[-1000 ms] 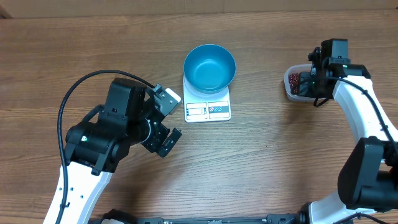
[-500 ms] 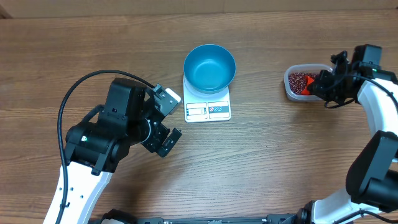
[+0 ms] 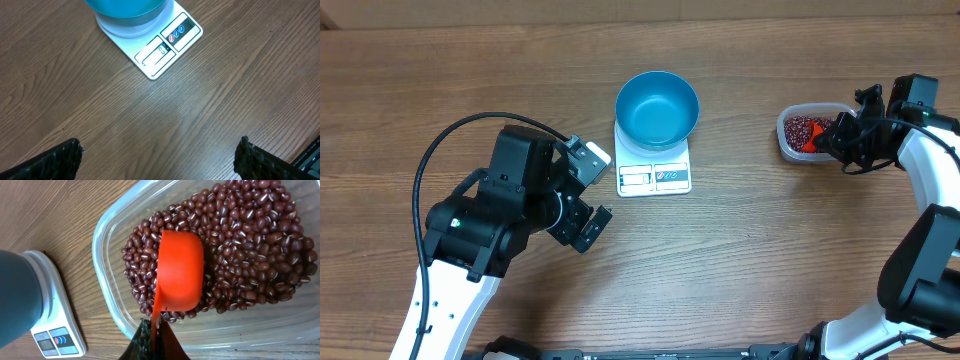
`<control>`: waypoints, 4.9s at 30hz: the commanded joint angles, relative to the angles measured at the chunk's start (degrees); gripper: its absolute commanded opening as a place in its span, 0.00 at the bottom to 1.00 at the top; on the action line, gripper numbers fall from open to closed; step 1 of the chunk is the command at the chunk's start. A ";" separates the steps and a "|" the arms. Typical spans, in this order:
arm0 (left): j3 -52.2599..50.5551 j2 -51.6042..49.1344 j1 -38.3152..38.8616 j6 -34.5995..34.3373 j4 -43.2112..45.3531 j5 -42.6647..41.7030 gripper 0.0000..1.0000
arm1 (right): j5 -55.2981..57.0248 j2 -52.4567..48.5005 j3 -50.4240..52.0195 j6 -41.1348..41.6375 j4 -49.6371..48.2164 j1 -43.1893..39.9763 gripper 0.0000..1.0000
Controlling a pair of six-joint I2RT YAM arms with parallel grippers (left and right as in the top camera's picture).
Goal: Scoop item into bowl and weigh 150g on scale
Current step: 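Drag the scoop through the beans with the right gripper to fill it, then lift the filled red scoop and carry it left over the blue bowl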
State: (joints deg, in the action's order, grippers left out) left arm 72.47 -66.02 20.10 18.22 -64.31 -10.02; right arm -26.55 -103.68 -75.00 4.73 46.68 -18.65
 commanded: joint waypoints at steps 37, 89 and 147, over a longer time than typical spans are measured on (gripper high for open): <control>1.18 0.11 -0.24 1.07 0.04 0.35 0.99 | -16.79 -0.94 -0.66 4.66 0.11 -11.65 0.03; 1.18 0.07 -0.24 1.07 0.04 0.35 1.00 | -35.87 -0.94 -0.66 4.48 1.03 -12.55 0.03; 1.18 0.07 -0.22 1.07 0.04 0.33 1.00 | -42.36 -0.92 -0.66 16.96 -15.69 18.84 0.04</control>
State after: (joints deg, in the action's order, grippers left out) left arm 72.47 -66.02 20.10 18.22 -64.31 -10.02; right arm -70.85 -103.79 -75.00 20.34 32.10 -1.37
